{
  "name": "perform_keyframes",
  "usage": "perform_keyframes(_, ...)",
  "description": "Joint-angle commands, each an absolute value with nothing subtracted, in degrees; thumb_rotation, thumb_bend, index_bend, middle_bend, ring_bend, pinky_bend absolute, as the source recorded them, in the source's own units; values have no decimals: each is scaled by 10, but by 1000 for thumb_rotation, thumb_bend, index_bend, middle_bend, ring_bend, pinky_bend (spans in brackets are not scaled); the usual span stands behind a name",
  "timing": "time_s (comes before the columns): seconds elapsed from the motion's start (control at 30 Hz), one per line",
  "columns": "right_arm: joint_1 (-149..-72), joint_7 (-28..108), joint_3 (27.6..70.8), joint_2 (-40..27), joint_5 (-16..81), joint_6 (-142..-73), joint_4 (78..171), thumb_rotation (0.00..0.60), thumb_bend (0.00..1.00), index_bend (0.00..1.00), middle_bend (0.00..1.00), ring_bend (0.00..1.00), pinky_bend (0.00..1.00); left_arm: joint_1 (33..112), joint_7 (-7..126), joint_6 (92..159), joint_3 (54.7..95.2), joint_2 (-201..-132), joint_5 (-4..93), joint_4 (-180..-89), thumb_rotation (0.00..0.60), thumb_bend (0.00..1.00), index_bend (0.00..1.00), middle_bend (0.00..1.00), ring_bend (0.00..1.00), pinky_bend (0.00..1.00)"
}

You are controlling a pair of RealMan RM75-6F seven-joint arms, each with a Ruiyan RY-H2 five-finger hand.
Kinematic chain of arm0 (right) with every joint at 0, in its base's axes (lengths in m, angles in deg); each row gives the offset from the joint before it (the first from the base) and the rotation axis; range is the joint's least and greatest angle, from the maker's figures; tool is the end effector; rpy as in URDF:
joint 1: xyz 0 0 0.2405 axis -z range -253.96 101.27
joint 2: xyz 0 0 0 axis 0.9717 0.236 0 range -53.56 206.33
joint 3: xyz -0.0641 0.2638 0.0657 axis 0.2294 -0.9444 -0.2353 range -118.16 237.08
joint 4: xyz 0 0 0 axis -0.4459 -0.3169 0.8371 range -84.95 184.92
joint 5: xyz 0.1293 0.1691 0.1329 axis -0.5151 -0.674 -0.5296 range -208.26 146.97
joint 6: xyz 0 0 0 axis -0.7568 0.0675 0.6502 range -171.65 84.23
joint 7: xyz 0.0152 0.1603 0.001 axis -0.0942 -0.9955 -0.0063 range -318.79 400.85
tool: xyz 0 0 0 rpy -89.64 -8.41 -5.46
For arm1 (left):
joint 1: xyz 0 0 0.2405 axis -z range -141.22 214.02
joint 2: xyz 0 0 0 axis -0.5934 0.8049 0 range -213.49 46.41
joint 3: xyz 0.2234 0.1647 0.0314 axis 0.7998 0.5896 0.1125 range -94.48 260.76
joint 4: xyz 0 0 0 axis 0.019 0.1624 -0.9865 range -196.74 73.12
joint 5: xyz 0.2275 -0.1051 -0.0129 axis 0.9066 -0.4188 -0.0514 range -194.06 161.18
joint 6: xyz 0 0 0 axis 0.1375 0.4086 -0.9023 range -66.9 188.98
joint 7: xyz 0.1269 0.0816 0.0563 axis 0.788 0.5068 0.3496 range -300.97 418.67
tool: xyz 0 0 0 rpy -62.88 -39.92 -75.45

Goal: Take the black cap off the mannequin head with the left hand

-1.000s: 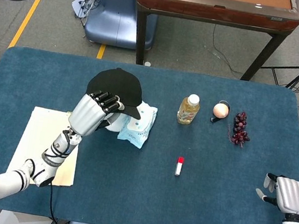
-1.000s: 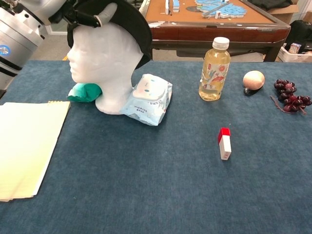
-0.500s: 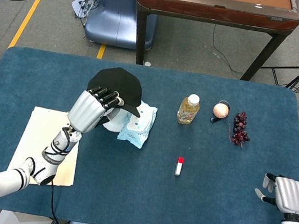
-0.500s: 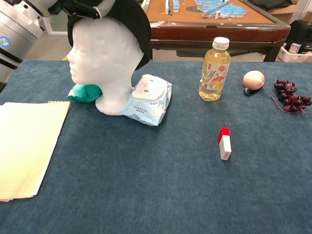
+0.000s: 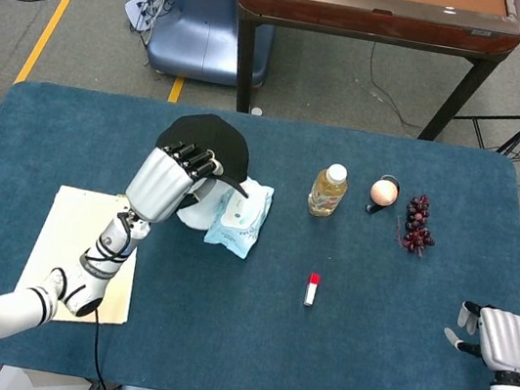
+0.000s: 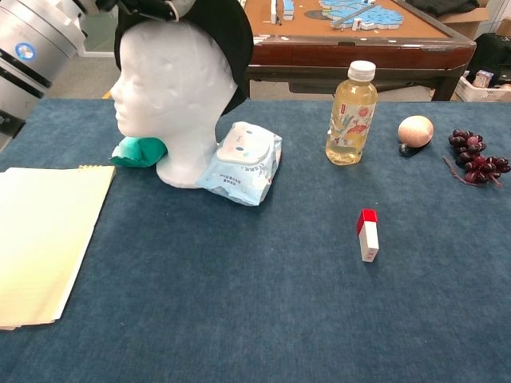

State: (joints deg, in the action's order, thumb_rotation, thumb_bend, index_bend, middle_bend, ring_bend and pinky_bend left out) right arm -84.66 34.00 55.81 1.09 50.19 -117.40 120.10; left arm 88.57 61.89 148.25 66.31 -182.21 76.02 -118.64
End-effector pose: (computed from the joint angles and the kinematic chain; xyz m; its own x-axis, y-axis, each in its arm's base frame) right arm -0.4267 -0.2336 0.0915 0.4321 -0.1334 0.8919 -0.8926 0.0775 0.4441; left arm -0.0646 0.4380 0.0154 0.1372 -0.4844 0.8640 0.6428 -0.6201 -0.4498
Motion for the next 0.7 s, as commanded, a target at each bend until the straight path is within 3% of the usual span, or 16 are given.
perform_keyframes(0.03, -847, 340, 558, 11, 501, -1173, 1201, 600, 183, 649, 716, 579, 606, 889, 619, 1478, 661, -1822, 756, -1184, 600, 588, 553, 575, 520, 666)
perform_keyframes(0.7, -849, 341, 560, 8, 503, -1170, 1199, 600, 184, 649, 716, 579, 606, 895, 597, 1512, 657, -1840, 751, -1128, 600, 586, 556, 632, 554, 706)
